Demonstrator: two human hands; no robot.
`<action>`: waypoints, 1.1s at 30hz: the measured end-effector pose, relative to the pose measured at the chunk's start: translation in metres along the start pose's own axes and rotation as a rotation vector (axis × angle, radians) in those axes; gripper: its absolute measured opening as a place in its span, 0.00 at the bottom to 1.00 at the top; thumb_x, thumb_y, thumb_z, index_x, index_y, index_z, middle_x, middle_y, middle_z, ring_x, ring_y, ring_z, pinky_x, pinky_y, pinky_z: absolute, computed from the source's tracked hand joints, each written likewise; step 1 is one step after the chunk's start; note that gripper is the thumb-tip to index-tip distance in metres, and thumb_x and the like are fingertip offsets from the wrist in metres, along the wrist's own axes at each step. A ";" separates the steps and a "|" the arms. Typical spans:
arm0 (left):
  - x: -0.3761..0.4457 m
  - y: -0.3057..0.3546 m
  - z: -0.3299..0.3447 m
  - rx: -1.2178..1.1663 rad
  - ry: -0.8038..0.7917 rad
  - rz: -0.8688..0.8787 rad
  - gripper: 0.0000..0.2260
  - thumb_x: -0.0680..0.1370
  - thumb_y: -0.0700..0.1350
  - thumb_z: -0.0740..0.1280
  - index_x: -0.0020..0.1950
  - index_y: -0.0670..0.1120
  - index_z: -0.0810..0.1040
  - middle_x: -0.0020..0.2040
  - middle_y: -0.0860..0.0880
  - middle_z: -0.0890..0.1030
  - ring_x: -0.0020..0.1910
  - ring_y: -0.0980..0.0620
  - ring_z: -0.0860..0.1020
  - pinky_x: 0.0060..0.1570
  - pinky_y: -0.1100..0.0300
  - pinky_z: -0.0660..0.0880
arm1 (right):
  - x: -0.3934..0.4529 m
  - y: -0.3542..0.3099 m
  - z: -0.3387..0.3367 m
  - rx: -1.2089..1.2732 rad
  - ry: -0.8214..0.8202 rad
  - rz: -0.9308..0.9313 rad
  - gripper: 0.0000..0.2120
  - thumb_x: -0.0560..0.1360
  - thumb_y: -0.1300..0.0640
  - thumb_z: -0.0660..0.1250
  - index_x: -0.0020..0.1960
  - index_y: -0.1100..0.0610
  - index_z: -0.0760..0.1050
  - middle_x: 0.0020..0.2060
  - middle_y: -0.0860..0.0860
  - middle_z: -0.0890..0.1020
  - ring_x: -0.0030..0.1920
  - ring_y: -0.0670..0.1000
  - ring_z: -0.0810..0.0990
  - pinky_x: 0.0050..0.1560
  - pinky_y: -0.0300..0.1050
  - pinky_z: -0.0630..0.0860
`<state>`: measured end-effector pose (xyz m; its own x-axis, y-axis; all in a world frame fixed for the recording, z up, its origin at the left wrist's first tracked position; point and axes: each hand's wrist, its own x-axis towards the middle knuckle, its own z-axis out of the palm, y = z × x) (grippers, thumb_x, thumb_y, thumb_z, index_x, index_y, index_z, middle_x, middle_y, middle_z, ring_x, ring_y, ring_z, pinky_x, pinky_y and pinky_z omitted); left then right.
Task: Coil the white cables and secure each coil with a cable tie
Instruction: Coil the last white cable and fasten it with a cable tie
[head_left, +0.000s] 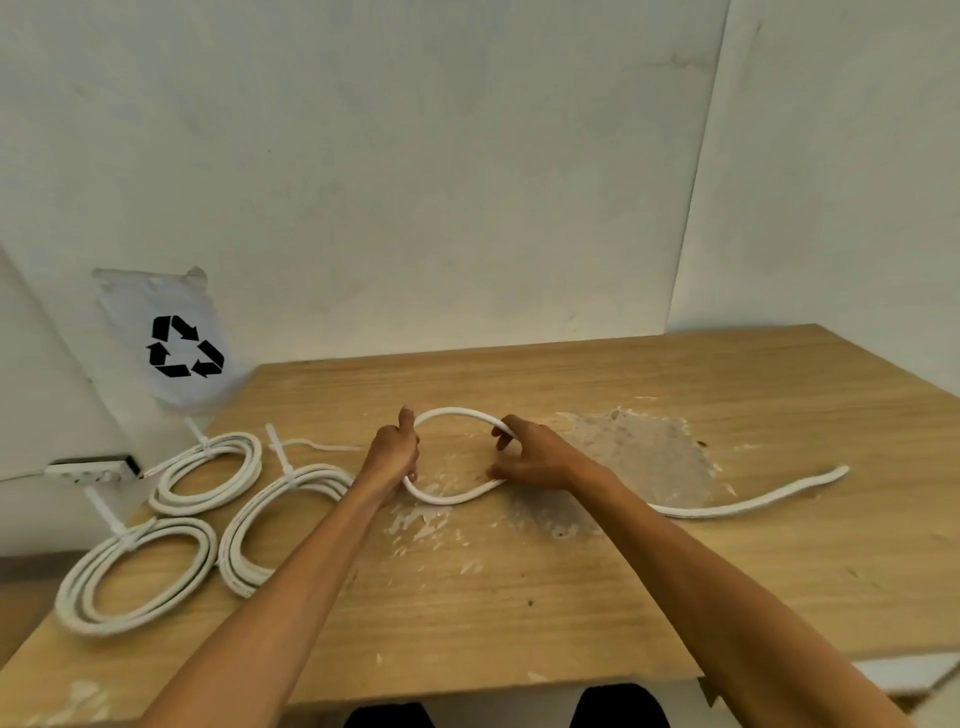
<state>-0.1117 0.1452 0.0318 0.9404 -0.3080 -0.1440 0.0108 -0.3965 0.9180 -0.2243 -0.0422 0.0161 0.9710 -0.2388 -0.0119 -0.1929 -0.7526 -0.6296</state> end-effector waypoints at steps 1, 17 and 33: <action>0.000 0.000 0.003 0.076 0.111 0.055 0.25 0.86 0.55 0.51 0.35 0.42 0.71 0.29 0.45 0.74 0.27 0.47 0.71 0.39 0.53 0.70 | 0.001 0.001 0.001 0.006 0.005 -0.015 0.21 0.72 0.46 0.75 0.60 0.50 0.72 0.53 0.47 0.79 0.50 0.49 0.77 0.50 0.44 0.76; -0.037 -0.032 0.041 0.577 -0.195 0.695 0.13 0.75 0.55 0.73 0.53 0.50 0.80 0.46 0.55 0.78 0.44 0.57 0.76 0.43 0.62 0.73 | -0.007 0.011 0.006 0.034 0.102 -0.050 0.11 0.76 0.52 0.70 0.56 0.54 0.76 0.44 0.50 0.80 0.44 0.51 0.79 0.45 0.43 0.75; -0.063 0.006 0.035 0.280 -0.391 0.466 0.30 0.72 0.67 0.71 0.27 0.47 0.62 0.25 0.51 0.60 0.25 0.53 0.59 0.34 0.56 0.58 | -0.032 -0.013 -0.049 0.346 0.150 0.134 0.20 0.82 0.48 0.62 0.48 0.63 0.82 0.33 0.54 0.74 0.28 0.49 0.68 0.28 0.39 0.66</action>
<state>-0.1826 0.1325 0.0333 0.6321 -0.7715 0.0730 -0.5051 -0.3387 0.7938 -0.2601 -0.0545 0.0626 0.9040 -0.4273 -0.0144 -0.2328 -0.4636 -0.8549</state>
